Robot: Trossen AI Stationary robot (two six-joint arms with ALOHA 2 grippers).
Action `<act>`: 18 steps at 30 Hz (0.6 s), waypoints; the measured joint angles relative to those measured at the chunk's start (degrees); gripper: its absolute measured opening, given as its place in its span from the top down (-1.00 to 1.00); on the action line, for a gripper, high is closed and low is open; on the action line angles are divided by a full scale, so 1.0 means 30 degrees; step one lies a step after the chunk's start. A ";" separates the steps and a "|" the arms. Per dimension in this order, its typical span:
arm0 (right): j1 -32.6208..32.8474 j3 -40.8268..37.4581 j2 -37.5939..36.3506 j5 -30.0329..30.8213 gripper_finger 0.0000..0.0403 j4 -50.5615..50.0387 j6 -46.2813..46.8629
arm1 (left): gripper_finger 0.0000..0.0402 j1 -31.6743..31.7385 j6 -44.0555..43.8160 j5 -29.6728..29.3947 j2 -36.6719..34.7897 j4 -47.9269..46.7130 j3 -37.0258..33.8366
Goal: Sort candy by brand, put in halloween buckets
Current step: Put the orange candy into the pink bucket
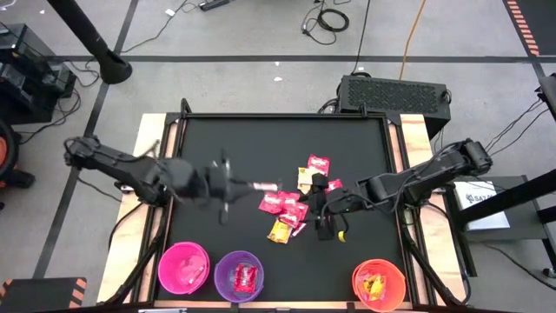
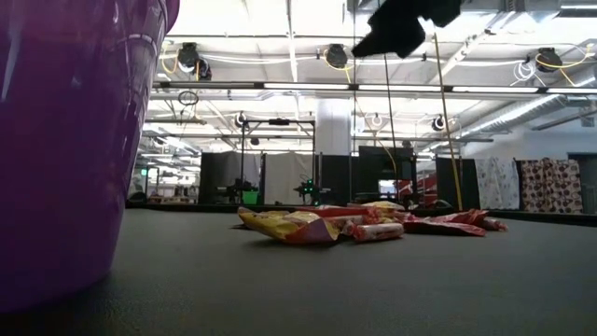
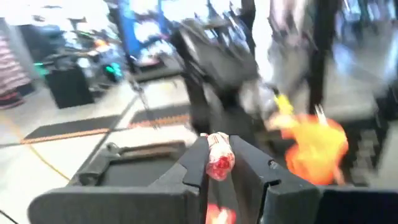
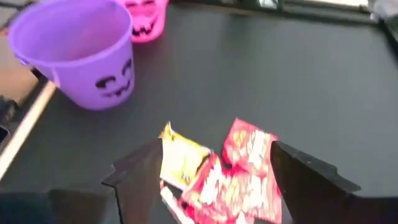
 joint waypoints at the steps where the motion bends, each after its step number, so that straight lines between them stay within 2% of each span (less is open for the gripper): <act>1: 0.0000 0.0000 0.0074 -0.0001 -0.42 -0.0089 0.0022 | 0.74 0.0197 -0.0300 -0.0051 -0.0338 0.0005 0.0001; 5: 0.0000 0.0000 0.0266 -0.0001 -0.39 -0.0205 0.0050 | 0.74 0.0683 -0.1104 -0.0048 -0.1233 0.1001 -0.0650; 13: 0.0000 0.0007 0.0322 -0.0001 -0.33 -0.0906 0.1083 | 0.74 0.0676 -0.0900 0.0326 -0.3280 1.0301 -0.6833; 18: 0.0007 0.0007 0.0322 -0.0001 -0.30 -0.0848 0.1141 | 0.74 0.0683 -0.0707 -0.0137 -0.3720 1.2765 -0.8817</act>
